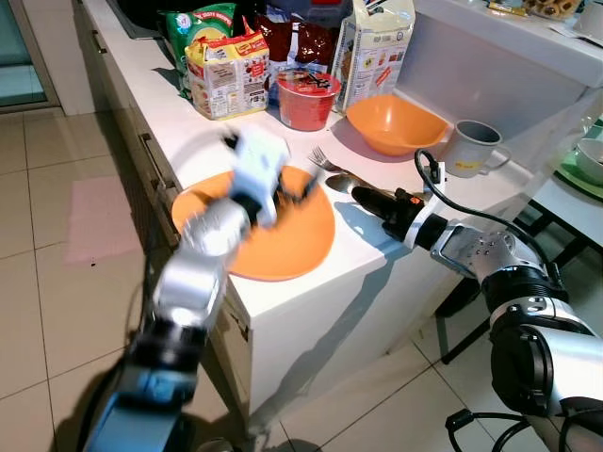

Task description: Setting the table

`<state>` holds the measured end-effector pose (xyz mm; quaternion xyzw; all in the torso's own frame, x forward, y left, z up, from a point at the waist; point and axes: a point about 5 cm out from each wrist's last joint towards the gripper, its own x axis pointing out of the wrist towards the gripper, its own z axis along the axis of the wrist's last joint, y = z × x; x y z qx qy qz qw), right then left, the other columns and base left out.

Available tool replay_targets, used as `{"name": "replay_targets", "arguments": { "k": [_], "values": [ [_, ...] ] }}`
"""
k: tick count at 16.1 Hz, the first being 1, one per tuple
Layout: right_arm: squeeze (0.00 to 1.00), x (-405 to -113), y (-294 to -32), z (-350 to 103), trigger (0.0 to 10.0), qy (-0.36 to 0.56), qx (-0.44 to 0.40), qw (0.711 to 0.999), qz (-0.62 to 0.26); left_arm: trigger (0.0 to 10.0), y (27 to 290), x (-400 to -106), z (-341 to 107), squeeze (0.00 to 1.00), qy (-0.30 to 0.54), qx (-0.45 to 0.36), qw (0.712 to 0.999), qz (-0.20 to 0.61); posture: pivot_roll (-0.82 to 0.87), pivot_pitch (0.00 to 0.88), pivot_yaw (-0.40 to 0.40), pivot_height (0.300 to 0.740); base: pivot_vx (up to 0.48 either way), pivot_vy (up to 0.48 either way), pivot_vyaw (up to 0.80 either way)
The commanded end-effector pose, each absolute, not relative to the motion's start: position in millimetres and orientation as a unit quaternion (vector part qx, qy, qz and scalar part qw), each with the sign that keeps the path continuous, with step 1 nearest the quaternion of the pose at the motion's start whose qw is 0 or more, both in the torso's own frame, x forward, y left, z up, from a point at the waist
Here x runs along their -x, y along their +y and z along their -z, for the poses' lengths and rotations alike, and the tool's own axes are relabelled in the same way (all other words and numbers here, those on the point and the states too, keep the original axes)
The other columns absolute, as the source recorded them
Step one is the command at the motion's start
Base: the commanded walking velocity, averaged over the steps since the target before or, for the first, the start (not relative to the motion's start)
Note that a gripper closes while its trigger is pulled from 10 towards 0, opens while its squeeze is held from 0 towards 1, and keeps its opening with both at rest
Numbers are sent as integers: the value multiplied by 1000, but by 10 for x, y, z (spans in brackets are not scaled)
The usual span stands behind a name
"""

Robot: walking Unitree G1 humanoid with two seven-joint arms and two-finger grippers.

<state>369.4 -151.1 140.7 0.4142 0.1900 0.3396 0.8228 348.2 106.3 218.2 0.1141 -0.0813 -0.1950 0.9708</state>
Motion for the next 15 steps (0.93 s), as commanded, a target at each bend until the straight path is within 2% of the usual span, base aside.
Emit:
{"name": "replay_targets", "arguments": {
  "k": [1,2,3,4,8,9,10,11,14,15],
  "values": [
    [0,-3765,-1592,-1655,1020,146,-385,841,-350,10000,1354,-3599,-2279,0,-83,-151,982,78,7,0,-111,740,0,0,0],
    [0,-3766,-1606,-1723,6784,134,-382,841,-358,10000,1468,-3611,-2293,0,-80,-156,983,47,6,0,-112,740,0,0,0],
    [0,-3762,-1613,-1755,9294,129,-385,839,-363,10000,1511,-3607,-2298,0,-80,-160,983,39,6,0,-112,740,0,0,0],
    [0,-3747,-1625,-1811,10000,120,-388,836,-370,10000,1598,-3588,-2295,0,-71,-177,981,24,5,0,-111,740,0,0,0],
    [0,-3624,-1579,-1881,10000,116,-352,839,-398,10000,1864,-3435,-2133,0,-6,-236,972,-14,21,0,-127,740,0,0,0],
    [0,-3585,-1561,-1874,10000,119,-349,840,-399,10000,1931,-3404,-2071,0,11,-202,979,-33,22,0,-127,740,0,0,0],
    [0,-3531,-1546,-1864,10000,121,-348,839,-400,10000,2003,-3351,-2010,0,33,-119,991,-54,21,0,-122,740,0,0,0],
    [0,-3499,-1546,-1856,10000,124,-349,839,-399,10000,2029,-3318,-1993,0,37,-81,995,-54,22,0,-120,740,0,0,0],
    [0,-3415,-1560,-1818,10000,132,-347,842,-393,10000,2144,-3285,-2009,0,39,7,996,-76,23,0,-118,740,0,0,0],
    [0,-3386,-1555,-1811,10000,135,-347,841,-392,10000,2166,-3281,-1998,0,46,59,994,-75,23,0,-118,740,0,0,0]
  ]
}}
